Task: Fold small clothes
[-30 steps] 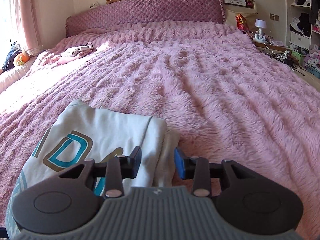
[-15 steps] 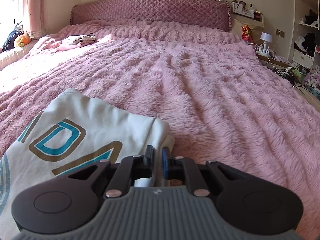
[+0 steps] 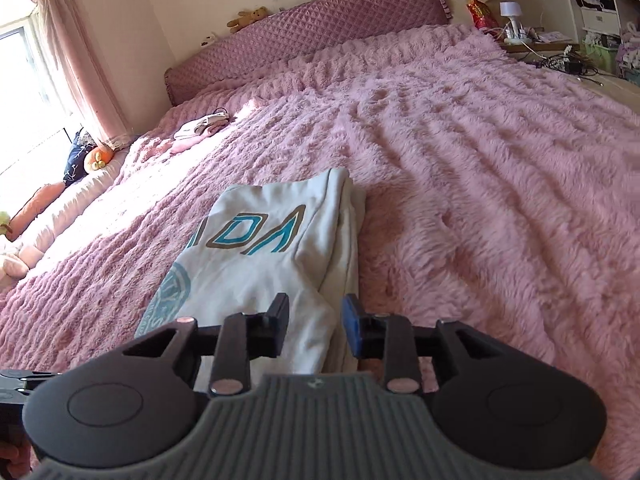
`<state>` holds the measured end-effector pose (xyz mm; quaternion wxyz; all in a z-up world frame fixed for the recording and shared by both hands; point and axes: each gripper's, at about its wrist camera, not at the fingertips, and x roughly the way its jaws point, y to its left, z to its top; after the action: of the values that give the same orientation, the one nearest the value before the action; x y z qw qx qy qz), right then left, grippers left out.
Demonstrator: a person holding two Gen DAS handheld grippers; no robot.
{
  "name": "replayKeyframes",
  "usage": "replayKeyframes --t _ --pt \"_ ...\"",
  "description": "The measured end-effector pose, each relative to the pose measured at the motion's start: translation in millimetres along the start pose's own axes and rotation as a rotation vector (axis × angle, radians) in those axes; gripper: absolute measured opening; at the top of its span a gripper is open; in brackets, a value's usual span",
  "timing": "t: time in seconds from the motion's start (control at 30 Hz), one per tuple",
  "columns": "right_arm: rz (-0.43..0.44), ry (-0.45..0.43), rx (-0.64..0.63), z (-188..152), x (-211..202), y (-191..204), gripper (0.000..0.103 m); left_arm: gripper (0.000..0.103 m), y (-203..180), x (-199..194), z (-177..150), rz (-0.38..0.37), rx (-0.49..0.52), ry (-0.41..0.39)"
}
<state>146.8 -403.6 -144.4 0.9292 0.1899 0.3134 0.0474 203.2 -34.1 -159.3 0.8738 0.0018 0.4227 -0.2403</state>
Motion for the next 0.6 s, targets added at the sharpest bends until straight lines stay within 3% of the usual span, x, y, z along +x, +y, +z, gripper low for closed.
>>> replayKeyframes --t 0.2,0.23,0.27,0.3,0.4,0.53,0.6 --pt "-0.005 0.068 0.047 -30 5 1 0.027 0.043 -8 9 2 0.005 0.03 -0.001" --pt "0.0 0.072 0.049 -31 7 2 0.021 0.043 -8 12 2 -0.004 0.026 0.006" --pt "0.006 0.08 0.041 -31 9 4 0.002 0.042 -8 15 3 -0.013 0.019 0.011" --pt "0.005 0.09 0.027 -31 11 7 0.0 0.04 -8 16 2 -0.022 0.016 0.013" --pt "-0.018 0.087 -0.049 -30 10 18 0.0 0.033 -11 19 1 -0.014 0.019 0.022" --pt "-0.064 0.035 -0.106 -25 -3 26 0.0 0.017 -9 13 4 -0.004 -0.002 0.008" --pt "-0.075 -0.002 -0.122 -20 -15 27 0.0 0.016 -7 11 4 -0.01 -0.006 0.009"
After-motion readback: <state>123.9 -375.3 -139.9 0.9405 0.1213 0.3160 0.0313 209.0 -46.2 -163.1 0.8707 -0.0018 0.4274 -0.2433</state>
